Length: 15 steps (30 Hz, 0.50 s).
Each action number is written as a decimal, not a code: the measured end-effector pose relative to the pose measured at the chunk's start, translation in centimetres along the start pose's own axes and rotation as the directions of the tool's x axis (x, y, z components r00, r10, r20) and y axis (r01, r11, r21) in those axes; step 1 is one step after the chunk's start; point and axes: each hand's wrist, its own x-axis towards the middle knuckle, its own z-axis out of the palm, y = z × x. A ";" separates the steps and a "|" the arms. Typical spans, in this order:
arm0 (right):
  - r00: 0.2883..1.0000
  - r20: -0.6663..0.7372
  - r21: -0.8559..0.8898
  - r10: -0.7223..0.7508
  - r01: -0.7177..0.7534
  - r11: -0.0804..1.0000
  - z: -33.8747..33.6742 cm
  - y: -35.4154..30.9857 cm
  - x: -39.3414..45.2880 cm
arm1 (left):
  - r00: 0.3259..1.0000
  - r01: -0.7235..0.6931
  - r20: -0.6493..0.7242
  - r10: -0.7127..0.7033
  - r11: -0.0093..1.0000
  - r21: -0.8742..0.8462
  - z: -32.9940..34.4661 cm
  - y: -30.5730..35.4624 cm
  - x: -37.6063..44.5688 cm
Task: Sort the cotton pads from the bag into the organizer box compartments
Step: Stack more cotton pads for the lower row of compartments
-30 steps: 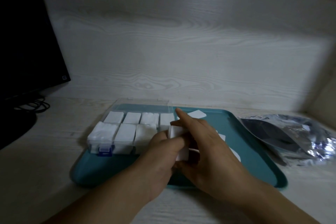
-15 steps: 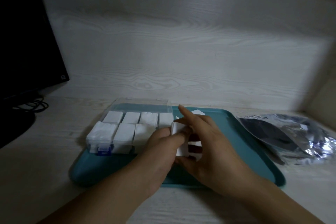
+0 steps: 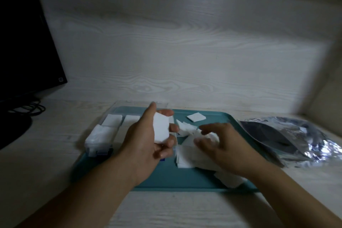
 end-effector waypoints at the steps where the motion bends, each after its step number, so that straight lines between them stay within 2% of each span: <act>1: 0.999 0.051 -0.087 0.004 0.000 0.996 0.4 -0.2 -0.1 | 1.000 0.008 -0.007 -0.008 1.000 -0.029 -0.1 0.1 0.0; 3: 0.994 0.110 -0.208 0.020 0.003 0.978 0.8 -0.3 0.0 | 1.000 0.019 -0.010 -0.020 0.998 -0.067 -0.1 0.1 0.1; 5: 0.996 0.082 -0.207 0.019 -0.002 0.978 0.7 -0.4 0.0 | 1.000 0.024 -0.011 -0.025 0.997 -0.070 0.0 -0.1 0.1; 9: 0.996 -0.083 0.006 0.032 -0.031 0.999 0.0 -0.4 0.4 | 1.000 0.026 -0.017 -0.026 1.000 0.016 0.2 -1.0 0.2; 11: 0.991 -0.109 0.075 0.079 -0.071 0.995 -0.7 -0.1 0.5 | 1.000 0.019 -0.021 -0.019 0.999 0.029 0.3 -1.4 0.3; 15: 0.979 -0.119 0.104 0.164 -0.152 0.983 -2.2 0.8 0.6 | 0.999 0.009 -0.046 -0.007 0.998 0.055 0.4 -1.7 0.6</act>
